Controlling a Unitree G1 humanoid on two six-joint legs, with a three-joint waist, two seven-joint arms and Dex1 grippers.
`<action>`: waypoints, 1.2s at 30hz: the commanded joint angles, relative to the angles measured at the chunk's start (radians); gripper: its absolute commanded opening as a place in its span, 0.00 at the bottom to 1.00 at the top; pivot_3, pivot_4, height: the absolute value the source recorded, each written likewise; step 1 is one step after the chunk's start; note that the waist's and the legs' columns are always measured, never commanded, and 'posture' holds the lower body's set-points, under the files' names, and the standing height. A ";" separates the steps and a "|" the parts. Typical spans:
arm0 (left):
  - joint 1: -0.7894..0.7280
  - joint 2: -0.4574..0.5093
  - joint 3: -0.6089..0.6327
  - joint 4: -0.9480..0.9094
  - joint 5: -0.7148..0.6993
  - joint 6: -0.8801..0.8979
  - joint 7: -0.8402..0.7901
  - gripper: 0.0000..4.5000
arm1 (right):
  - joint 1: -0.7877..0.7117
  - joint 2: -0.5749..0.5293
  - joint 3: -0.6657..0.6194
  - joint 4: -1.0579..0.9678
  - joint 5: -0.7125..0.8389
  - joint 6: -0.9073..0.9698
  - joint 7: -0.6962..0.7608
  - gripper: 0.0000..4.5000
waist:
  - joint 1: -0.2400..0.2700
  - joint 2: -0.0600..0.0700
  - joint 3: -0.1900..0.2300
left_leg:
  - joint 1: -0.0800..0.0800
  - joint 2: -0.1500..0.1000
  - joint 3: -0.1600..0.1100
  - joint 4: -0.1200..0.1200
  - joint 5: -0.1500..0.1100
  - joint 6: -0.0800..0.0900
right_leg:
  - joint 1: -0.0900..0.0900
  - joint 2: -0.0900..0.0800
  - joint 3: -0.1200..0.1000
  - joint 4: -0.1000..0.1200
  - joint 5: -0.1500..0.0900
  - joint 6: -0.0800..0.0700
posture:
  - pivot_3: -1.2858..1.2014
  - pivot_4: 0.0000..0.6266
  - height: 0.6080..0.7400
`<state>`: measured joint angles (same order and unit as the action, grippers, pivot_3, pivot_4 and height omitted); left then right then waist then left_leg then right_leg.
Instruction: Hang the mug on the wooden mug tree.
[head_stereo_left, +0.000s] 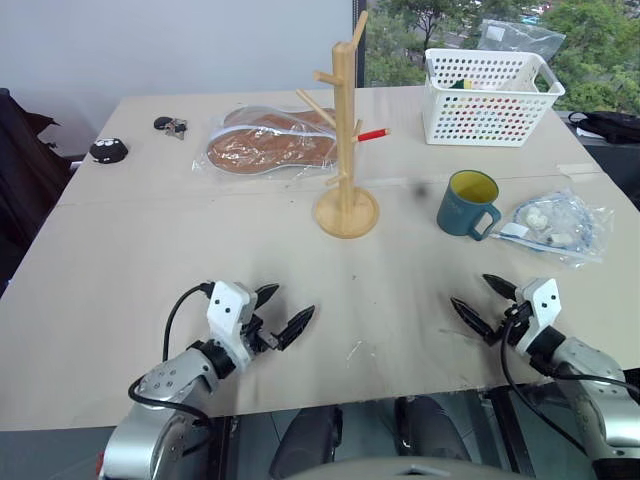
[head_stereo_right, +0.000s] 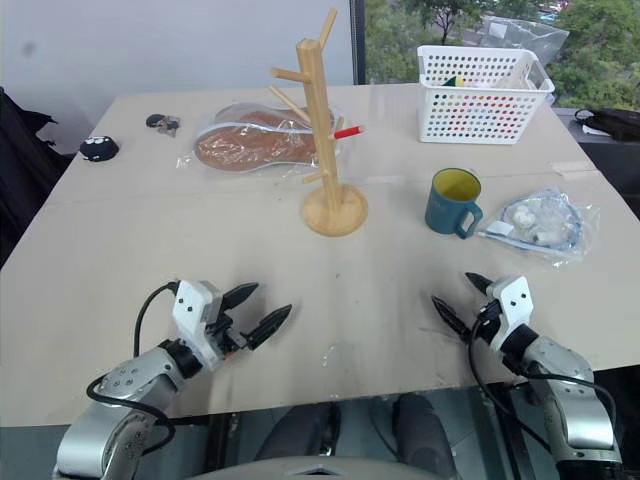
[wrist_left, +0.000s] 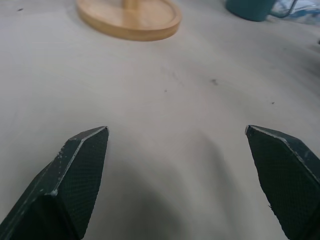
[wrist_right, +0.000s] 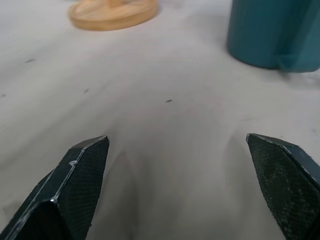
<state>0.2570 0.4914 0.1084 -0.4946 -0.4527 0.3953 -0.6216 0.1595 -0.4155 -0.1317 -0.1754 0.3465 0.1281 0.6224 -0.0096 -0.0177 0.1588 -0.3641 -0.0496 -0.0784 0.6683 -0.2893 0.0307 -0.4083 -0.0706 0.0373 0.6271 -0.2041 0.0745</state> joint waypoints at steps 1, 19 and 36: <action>-0.062 0.075 -0.016 -0.044 -0.009 0.002 -0.081 1.00 | -0.058 0.041 -0.043 -0.041 -0.027 0.022 -0.136 0.99 | -0.001 0.001 0.000 | 0.000 0.000 0.000 0.000 0.000 0.000 | 0.000 0.000 0.000 0.000 0.000 0.000 | 0.52 0.24 1.00; -0.616 0.289 -0.060 0.006 -0.221 0.256 -0.328 1.00 | -0.345 0.225 -0.052 0.129 -0.236 0.064 -0.578 0.99 | -0.007 0.003 0.002 | -0.004 -0.001 0.000 -0.004 0.003 -0.005 | -0.006 0.001 0.001 -0.001 0.001 0.001 | 0.52 0.24 1.00; -0.617 0.282 -0.066 -0.049 -0.231 0.283 -0.299 1.00 | -0.420 0.201 -0.032 0.240 -0.241 -0.012 -0.491 0.00 | -0.010 0.004 0.003 | -0.004 -0.001 0.000 -0.004 0.003 -0.005 | -0.006 0.001 0.001 -0.001 0.001 0.001 | 0.52 0.24 1.00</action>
<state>-0.3570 0.7685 0.0296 -0.5029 -0.6709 0.6821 -0.9288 -0.2380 -0.2032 -0.1580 0.0763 0.0989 0.1508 0.1190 -0.0201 -0.0138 0.1615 -0.3684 -0.0504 -0.0782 0.6641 -0.2861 0.0256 -0.4145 -0.0696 0.0381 0.6265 -0.2031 0.0753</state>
